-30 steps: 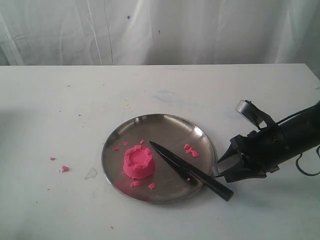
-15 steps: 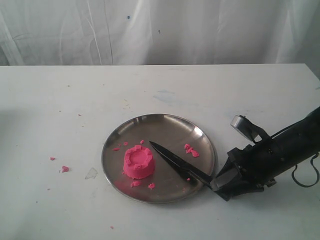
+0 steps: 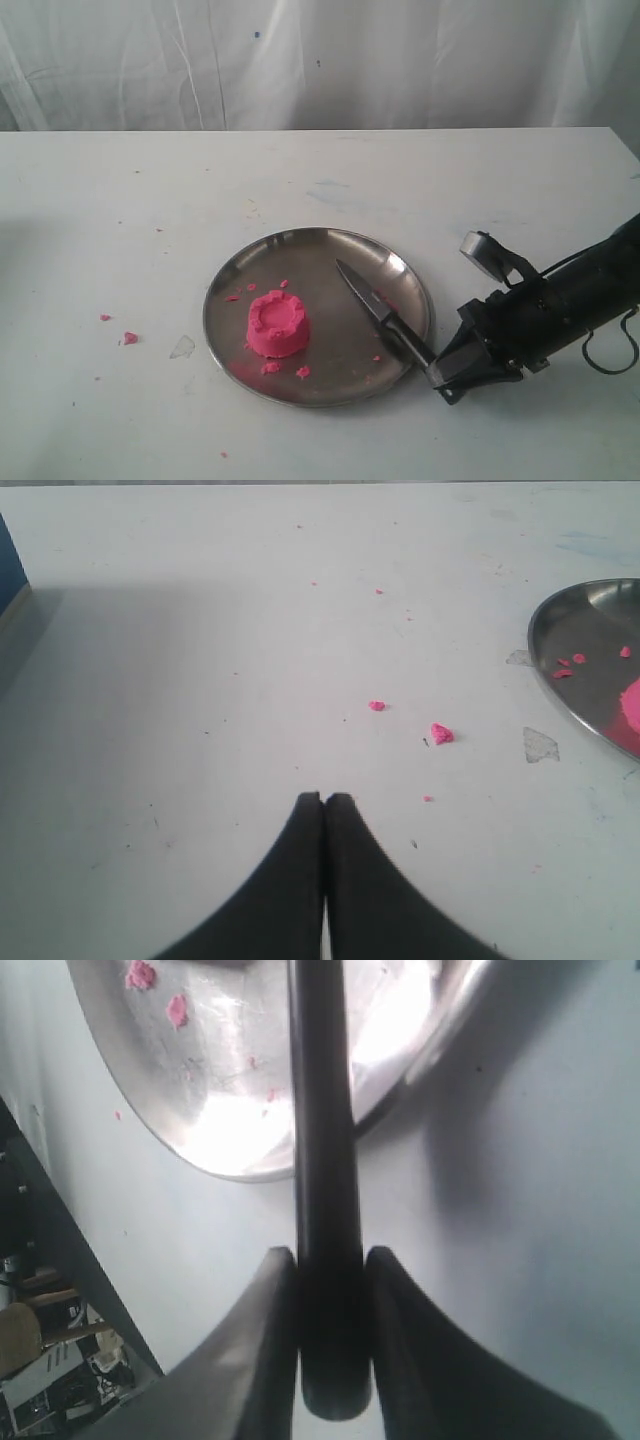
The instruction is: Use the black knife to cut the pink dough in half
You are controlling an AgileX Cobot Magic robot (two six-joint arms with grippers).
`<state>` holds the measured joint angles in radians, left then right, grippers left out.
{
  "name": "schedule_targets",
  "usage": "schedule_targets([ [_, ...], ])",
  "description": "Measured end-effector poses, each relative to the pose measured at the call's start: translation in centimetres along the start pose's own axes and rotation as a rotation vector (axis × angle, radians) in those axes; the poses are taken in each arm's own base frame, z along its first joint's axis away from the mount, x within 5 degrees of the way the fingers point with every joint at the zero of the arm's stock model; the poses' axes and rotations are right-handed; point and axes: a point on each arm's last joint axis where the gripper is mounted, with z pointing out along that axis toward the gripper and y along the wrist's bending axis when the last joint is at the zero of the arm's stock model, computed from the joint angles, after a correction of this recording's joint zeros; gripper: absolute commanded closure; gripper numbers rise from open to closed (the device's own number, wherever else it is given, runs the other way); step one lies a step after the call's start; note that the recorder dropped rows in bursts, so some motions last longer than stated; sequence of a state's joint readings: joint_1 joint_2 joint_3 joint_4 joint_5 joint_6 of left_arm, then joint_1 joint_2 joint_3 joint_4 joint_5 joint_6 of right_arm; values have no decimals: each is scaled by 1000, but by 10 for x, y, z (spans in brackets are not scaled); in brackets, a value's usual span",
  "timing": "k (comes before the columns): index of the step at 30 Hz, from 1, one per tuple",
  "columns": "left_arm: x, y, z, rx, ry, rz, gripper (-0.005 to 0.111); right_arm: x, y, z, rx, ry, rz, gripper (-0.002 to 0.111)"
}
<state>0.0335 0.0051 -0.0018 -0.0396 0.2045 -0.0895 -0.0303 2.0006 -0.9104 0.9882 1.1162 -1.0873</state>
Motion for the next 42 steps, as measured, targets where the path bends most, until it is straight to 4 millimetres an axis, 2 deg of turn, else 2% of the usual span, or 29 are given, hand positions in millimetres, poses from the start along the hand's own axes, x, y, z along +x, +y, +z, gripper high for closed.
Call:
schedule_targets([
  [11, 0, 0, 0, 0, 0, 0, 107, -14, 7, -9, -21, -18, -63, 108],
  [15, 0, 0, 0, 0, 0, 0, 107, -19, 19, -19, -18, -69, -93, 108],
  [20, 0, 0, 0, 0, 0, 0, 107, -24, 45, -37, -43, -162, -139, 108],
  [24, 0, 0, 0, 0, 0, 0, 107, -27, 76, -48, -58, -234, -208, 108],
  [30, 0, 0, 0, 0, 0, 0, 107, -17, 138, -56, -61, -269, -396, 108],
  [33, 0, 0, 0, 0, 0, 0, 107, -2, 176, -62, -62, -287, -523, 108],
  [37, 0, 0, 0, 0, 0, 0, 107, 29, 223, -82, -19, -338, -713, 108],
  [42, -1, 0, 0, 0, -6, 0, 107, 61, 249, -105, 133, -414, -876, 108],
])
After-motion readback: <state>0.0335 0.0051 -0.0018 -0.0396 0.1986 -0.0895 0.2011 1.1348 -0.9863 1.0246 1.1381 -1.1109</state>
